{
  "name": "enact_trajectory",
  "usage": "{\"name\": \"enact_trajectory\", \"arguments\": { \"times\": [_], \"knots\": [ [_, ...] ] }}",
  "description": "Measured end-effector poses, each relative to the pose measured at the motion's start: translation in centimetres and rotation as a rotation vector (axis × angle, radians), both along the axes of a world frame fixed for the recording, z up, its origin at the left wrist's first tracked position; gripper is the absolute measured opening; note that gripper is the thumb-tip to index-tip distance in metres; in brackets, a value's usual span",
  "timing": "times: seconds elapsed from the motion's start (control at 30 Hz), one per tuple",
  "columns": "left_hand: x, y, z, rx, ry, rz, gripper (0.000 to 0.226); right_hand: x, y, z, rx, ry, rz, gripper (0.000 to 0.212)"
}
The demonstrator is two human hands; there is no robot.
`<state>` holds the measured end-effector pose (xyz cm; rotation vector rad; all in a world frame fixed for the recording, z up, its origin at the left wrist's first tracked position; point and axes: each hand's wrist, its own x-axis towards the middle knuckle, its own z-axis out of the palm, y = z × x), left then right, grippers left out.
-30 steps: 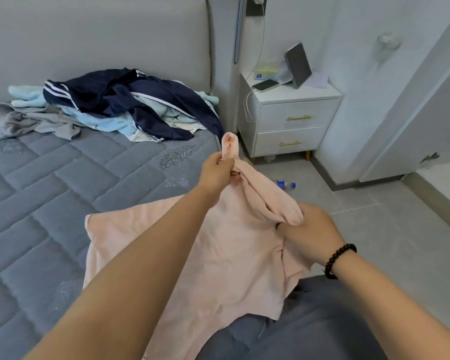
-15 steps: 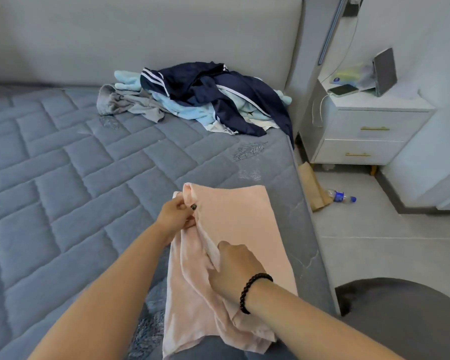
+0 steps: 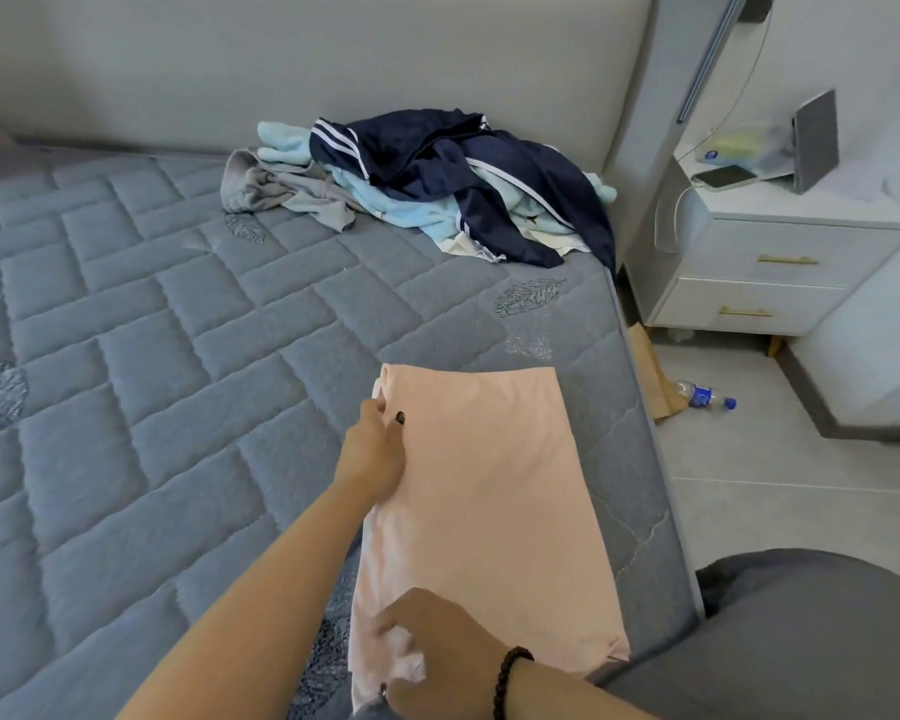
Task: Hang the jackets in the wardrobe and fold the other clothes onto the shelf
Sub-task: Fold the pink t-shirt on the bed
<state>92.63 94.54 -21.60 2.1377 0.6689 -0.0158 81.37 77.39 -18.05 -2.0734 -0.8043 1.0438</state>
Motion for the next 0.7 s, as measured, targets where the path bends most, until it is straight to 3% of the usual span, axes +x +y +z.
{"name": "enact_trajectory", "arguments": {
  "times": [0.07,0.17,0.23,0.3,0.37,0.5,0.7],
  "knots": [
    [0.0,0.0,-0.1,-0.015,-0.031,0.052,0.026,0.1,-2.0,0.2,0.094,-0.005,-0.147,0.029],
    [-0.5,0.5,-0.2,-0.032,-0.126,0.17,0.012,1.7,-4.9,0.5,0.143,-0.206,-0.403,0.022],
    [-1.1,0.7,-0.3,-0.063,-0.123,0.243,0.014,3.1,-7.2,0.2,0.02,-0.365,-0.557,0.025],
    [-2.0,0.6,-0.3,-0.078,-0.081,0.292,0.02,4.2,-9.8,-0.6,-0.187,-0.405,-0.722,0.036],
    [-3.1,-0.2,-0.1,-0.058,-0.031,0.275,0.028,4.7,-12.1,-1.3,-0.345,-0.274,-0.847,0.044],
    [-8.0,-3.1,-0.6,0.026,0.026,0.192,0.041,4.9,-12.9,-1.6,-0.253,0.054,-0.951,0.034],
    [-14.2,-5.0,-0.7,0.132,0.022,0.238,0.043,4.8,-13.4,-1.6,-0.373,0.07,-0.781,0.019]
  ]
}}
